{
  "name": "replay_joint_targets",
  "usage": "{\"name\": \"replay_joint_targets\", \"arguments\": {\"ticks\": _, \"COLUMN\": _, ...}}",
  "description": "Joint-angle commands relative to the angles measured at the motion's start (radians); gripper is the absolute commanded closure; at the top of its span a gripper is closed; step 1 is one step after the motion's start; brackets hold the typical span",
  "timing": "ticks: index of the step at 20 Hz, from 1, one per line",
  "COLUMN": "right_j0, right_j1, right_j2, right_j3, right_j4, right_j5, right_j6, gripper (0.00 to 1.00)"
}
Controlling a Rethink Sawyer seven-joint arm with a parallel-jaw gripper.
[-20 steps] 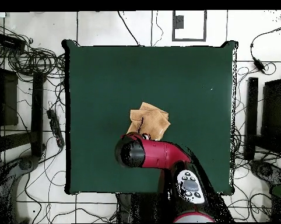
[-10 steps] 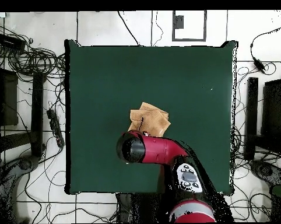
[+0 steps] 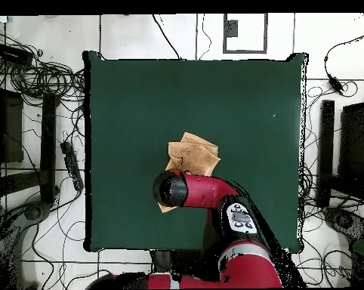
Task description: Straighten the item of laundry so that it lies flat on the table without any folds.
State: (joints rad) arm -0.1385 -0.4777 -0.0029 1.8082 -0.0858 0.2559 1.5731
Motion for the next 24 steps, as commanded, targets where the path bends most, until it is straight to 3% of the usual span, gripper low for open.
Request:
{"name": "replay_joint_targets", "arguments": {"ticks": 1, "right_j0": 0.014, "right_j1": 0.115, "right_j2": 0.084, "right_j3": -0.055, "right_j4": -0.063, "right_j5": -0.088, "right_j6": 0.083, "gripper": 0.00}}
{"name": "replay_joint_targets", "arguments": {"ticks": 7, "right_j0": 0.000, "right_j1": 0.150, "right_j2": 0.073, "right_j3": -0.043, "right_j4": -0.124, "right_j5": -0.193, "right_j6": 0.100, "gripper": 0.00}}
{"name": "replay_joint_targets", "arguments": {"ticks": 8, "right_j0": 0.008, "right_j1": 0.152, "right_j2": 0.063, "right_j3": -0.042, "right_j4": -0.135, "right_j5": -0.208, "right_j6": 0.120, "gripper": 1.00}}
{"name": "replay_joint_targets", "arguments": {"ticks": 24, "right_j0": 0.009, "right_j1": 0.151, "right_j2": 0.058, "right_j3": -0.011, "right_j4": -0.156, "right_j5": -0.202, "right_j6": 0.150, "gripper": 1.00}}
